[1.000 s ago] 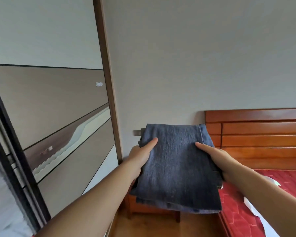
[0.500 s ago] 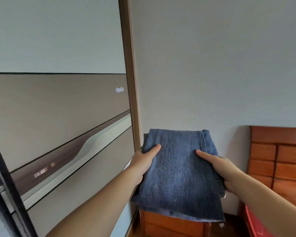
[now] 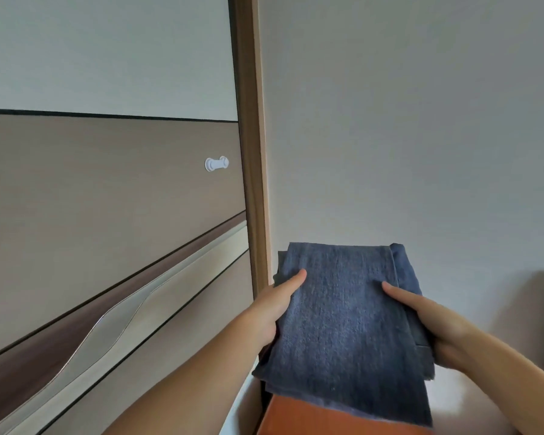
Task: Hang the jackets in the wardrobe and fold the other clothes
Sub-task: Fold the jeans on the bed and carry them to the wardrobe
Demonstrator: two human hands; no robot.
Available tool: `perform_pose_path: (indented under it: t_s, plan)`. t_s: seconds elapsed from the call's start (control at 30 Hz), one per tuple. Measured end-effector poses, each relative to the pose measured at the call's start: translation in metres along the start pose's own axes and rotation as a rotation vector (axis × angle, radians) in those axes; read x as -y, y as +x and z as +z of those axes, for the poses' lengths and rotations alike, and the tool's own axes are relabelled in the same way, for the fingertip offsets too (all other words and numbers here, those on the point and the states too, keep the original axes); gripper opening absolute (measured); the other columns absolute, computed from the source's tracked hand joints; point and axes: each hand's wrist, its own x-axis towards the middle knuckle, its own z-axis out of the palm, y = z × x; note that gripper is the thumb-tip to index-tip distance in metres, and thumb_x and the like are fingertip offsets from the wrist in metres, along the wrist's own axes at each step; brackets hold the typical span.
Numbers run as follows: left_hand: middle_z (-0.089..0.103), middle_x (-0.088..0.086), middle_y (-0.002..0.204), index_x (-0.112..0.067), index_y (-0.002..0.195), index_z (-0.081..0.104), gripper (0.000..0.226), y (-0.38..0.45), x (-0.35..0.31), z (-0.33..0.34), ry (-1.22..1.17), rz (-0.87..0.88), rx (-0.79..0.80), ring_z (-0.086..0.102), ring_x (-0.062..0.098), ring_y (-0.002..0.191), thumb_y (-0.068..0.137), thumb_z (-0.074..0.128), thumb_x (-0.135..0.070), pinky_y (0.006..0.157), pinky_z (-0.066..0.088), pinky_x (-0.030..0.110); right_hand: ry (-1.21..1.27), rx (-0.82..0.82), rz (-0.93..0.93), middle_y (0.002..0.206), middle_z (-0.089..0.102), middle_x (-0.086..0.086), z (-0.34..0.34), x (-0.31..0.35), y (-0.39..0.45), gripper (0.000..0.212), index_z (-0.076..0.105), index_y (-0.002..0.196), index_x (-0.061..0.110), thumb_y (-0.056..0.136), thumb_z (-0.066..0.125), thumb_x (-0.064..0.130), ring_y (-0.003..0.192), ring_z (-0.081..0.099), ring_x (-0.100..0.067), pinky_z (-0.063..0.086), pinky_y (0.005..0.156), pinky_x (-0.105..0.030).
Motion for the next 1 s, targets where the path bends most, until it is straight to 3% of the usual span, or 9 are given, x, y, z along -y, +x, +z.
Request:
perform_pose_path:
  t_s: [0.2,0.43,0.53,0.67,0.77,0.83,0.93,1.0]
  plan:
    - [0.07,0.002,0.109,-0.026,0.108,0.066,0.054,0.084,-0.036,0.012,-0.011,-0.016,-0.138,0.065,0.022,0.1,0.069,0.074,-0.063,0.088,0.051,0.037,0.08,0.156,-0.019,0.105,0.072,-0.021,-0.021,0.042,0.107,0.054,0.063,0.114,0.004,0.071,0.075,0.033,0.088,0.072,-0.036,0.059,0.061,-0.043]
    - [0.076,-0.002,0.092,-0.019,0.106,0.071,0.039,0.155,-0.076,0.001,-0.029,-0.007,-0.232,0.073,0.015,0.083,0.084,0.069,-0.05,0.064,0.053,0.026,0.181,0.209,-0.038,0.096,0.073,-0.021,-0.022,0.085,0.196,0.048,0.063,0.11,0.004,0.069,0.074,0.027,0.078,0.073,-0.036,0.058,0.054,-0.043]
    - [0.076,-0.002,0.094,-0.018,0.105,0.072,0.038,0.188,-0.086,-0.01,0.006,0.005,-0.253,0.073,0.015,0.085,0.085,0.067,-0.049,0.066,0.053,0.025,0.202,0.224,-0.037,0.096,0.073,-0.02,-0.021,0.098,0.225,0.046,0.065,0.109,0.005,0.07,0.072,0.027,0.076,0.073,-0.035,0.058,0.054,-0.043]
    - [0.074,-0.003,0.104,-0.021,0.111,0.071,0.042,0.237,-0.102,-0.033,0.042,0.029,-0.231,0.069,0.018,0.099,0.084,0.065,-0.053,0.088,0.053,0.034,0.212,0.204,-0.043,0.094,0.074,-0.019,-0.013,0.115,0.262,0.044,0.065,0.108,0.005,0.072,0.07,0.029,0.073,0.073,-0.034,0.057,0.052,-0.042]
    - [0.074,0.001,0.103,-0.021,0.104,0.071,0.043,0.275,-0.121,-0.059,0.144,0.064,-0.299,0.069,0.021,0.096,0.087,0.057,-0.058,0.077,0.056,0.034,0.196,0.17,-0.064,0.093,0.074,-0.019,-0.004,0.128,0.291,0.043,0.066,0.107,0.005,0.072,0.07,0.03,0.073,0.073,-0.034,0.057,0.051,-0.042]
    - [0.073,0.01,0.096,-0.012,0.095,0.071,0.035,0.302,-0.132,-0.079,0.378,0.218,-0.404,0.069,0.028,0.089,0.095,0.053,-0.042,0.077,0.058,0.04,0.176,0.142,-0.075,0.094,0.074,-0.018,0.002,0.133,0.312,0.044,0.066,0.107,0.006,0.071,0.071,0.032,0.074,0.073,-0.034,0.058,0.052,-0.042]
    - [0.07,0.01,0.088,-0.009,0.082,0.063,0.02,0.336,-0.146,-0.101,1.231,0.537,-0.472,0.066,0.029,0.085,0.092,0.047,-0.016,0.07,0.052,0.038,0.124,0.097,-0.078,0.096,0.074,-0.018,0.01,0.14,0.341,0.047,0.065,0.109,0.007,0.071,0.071,0.034,0.077,0.073,-0.035,0.058,0.053,-0.042]
    - [0.068,0.008,0.096,-0.016,0.086,0.062,0.014,0.353,-0.157,-0.108,1.792,0.561,-0.388,0.062,0.029,0.095,0.087,0.05,-0.011,0.086,0.046,0.038,0.101,0.076,-0.075,0.099,0.074,-0.017,0.014,0.144,0.358,0.05,0.064,0.112,0.009,0.071,0.072,0.035,0.082,0.073,-0.035,0.058,0.057,-0.042]
